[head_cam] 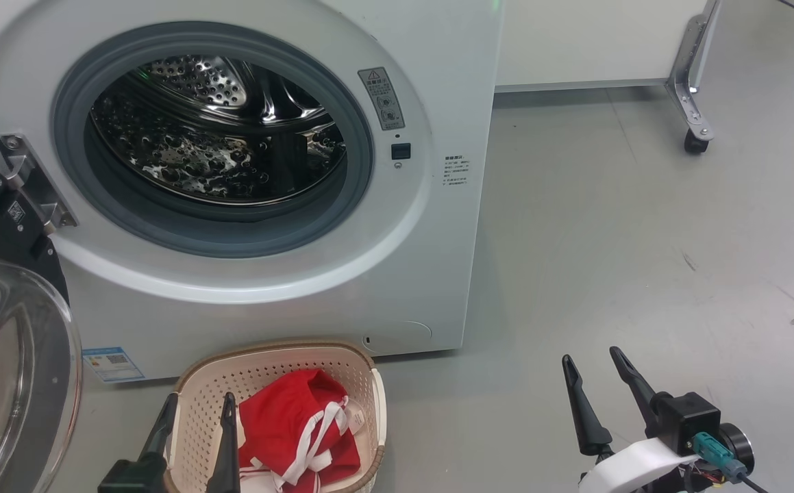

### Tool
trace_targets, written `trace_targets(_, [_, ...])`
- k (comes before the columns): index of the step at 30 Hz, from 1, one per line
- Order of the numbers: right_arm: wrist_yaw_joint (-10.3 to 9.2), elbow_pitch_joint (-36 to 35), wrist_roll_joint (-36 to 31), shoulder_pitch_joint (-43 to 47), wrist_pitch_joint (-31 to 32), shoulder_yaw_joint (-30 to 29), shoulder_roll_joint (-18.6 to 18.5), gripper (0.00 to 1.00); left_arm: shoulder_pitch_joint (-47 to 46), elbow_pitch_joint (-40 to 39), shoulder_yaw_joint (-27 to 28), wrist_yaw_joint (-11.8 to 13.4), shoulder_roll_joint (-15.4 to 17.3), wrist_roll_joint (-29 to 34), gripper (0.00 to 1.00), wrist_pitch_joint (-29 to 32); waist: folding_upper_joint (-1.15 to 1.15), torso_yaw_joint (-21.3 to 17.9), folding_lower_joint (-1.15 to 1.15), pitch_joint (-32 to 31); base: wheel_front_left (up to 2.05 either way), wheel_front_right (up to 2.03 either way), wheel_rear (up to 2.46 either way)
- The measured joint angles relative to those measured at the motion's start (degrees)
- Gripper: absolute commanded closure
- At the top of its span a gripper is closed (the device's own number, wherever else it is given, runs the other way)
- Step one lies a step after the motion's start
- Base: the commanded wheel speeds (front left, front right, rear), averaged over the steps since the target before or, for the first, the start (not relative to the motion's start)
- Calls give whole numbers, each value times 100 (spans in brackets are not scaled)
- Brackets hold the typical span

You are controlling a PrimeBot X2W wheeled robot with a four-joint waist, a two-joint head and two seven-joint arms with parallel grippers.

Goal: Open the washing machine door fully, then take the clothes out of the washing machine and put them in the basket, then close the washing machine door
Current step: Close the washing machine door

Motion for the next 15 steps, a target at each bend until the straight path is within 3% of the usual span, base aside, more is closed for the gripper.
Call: trace_targets(15, [-23,-23,4,8,0,14,2,0,115,-255,-7,67,4,43,0,151,0,-12,0,-15,-17,17,0])
